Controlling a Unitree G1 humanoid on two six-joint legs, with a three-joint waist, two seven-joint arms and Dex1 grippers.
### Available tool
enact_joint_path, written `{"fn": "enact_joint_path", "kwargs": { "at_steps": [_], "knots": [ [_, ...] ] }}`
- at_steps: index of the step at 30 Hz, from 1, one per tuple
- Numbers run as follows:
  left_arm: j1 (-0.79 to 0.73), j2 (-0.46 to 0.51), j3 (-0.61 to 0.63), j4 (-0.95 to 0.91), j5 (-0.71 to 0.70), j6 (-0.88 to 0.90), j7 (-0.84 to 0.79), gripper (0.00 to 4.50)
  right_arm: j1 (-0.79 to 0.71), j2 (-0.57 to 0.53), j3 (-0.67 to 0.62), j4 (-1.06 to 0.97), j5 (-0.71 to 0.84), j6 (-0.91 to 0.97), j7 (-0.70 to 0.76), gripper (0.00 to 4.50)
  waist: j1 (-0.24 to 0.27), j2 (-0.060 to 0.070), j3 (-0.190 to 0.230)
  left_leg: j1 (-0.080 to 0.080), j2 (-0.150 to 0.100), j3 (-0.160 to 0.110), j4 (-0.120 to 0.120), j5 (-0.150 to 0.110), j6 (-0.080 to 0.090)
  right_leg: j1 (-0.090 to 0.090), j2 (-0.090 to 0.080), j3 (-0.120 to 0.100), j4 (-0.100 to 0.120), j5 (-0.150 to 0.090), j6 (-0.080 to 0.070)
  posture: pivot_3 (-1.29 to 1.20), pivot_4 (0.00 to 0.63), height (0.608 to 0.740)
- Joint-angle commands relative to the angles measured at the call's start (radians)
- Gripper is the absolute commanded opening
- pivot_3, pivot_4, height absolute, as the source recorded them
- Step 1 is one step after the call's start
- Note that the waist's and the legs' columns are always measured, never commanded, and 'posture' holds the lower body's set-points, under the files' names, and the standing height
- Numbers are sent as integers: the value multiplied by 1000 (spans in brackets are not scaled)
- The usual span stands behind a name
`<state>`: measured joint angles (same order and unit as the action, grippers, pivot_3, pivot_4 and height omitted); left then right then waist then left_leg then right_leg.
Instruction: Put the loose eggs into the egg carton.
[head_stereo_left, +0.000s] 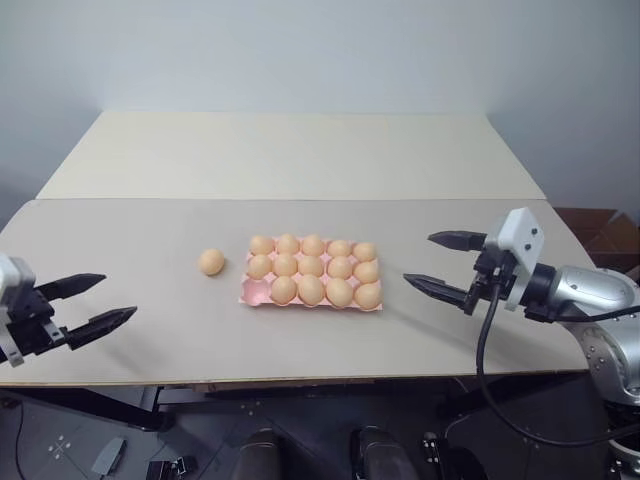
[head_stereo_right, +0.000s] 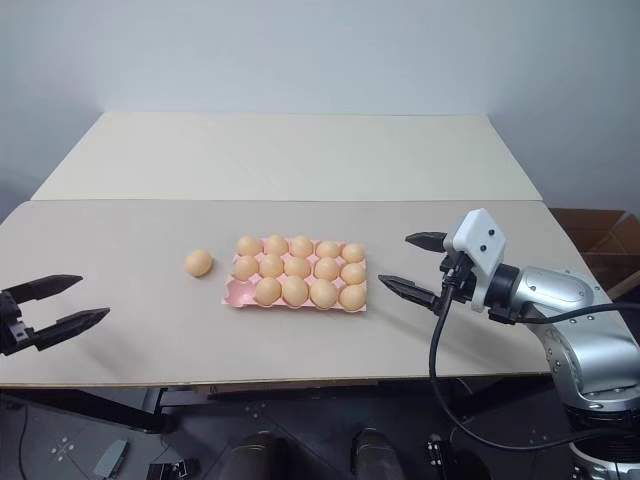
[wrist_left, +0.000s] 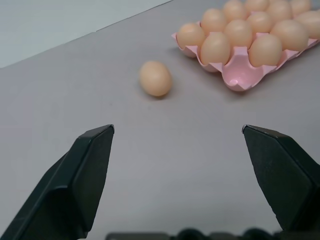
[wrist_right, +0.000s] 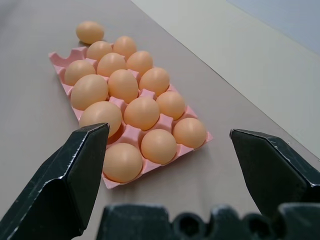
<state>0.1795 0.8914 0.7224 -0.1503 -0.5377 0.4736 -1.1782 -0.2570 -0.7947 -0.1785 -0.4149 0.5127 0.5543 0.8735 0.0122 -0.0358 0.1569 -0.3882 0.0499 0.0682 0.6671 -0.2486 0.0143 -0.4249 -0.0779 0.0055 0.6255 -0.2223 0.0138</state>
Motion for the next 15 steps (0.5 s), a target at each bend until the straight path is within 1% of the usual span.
{"fn": "enact_joint_path", "kwargs": {
  "at_steps": [1, 4, 8, 9, 11, 13, 15],
  "knots": [
    [0, -15, 6, -75, -28, 11, 55, 4485, -21, -19, -28, -10, 10, -23, 11, 4500, 0, 0, 0, 0, 0, 0, 0, 0, 0, 0, 0, 0, 0, 0, 0, 0, 150, 740],
    [-80, -5, -88, -56, -6, 46, 127, 4485, -31, -22, -22, -7, 13, -23, 18, 4500, 2, 0, 0, 0, 0, 0, 0, 0, 0, 0, 1, 0, 0, 1, 1, 0, 150, 740],
    [-308, 10, -267, 52, 55, 137, 256, 4485, -43, -25, -13, -2, 4, -27, 22, 4500, 3, 0, 0, 1, -1, -1, 0, 0, 0, 1, 1, 0, 1, 3, 5, 0, 150, 740],
    [-376, 0, -322, 90, 70, 151, 267, 4485, -44, -27, -16, -3, 5, -25, 21, 4500, 0, -1, 0, 1, -1, -1, 1, 0, 0, 1, 2, 0, 1, 4, 7, 0, 150, 740],
    [-465, -17, -398, 143, 92, 165, 283, 4485, -45, -30, -21, -6, 8, -22, 21, 4500, -1, -1, -1, 0, -1, -1, 1, 0, 0, 1, 2, 0, 1, 5, 7, 0, 150, 740],
    [-595, -69, -509, 249, 165, 175, 349, 4485, -41, -30, -22, -12, 7, -21, 17, 4500, -2, -1, -1, -1, -1, 0, 1, 0, 0, 0, 2, 0, 0, 5, 7, 0, 150, 740],
    [-685, -108, -579, 338, 222, 173, 394, 4485, -39, -28, -20, -17, 6, -20, 12, 4500, -1, -1, -1, -1, -3, -1, 1, 0, 0, 1, 1, 1, 0, 6, 8, 0, 150, 740]
  ]
}}
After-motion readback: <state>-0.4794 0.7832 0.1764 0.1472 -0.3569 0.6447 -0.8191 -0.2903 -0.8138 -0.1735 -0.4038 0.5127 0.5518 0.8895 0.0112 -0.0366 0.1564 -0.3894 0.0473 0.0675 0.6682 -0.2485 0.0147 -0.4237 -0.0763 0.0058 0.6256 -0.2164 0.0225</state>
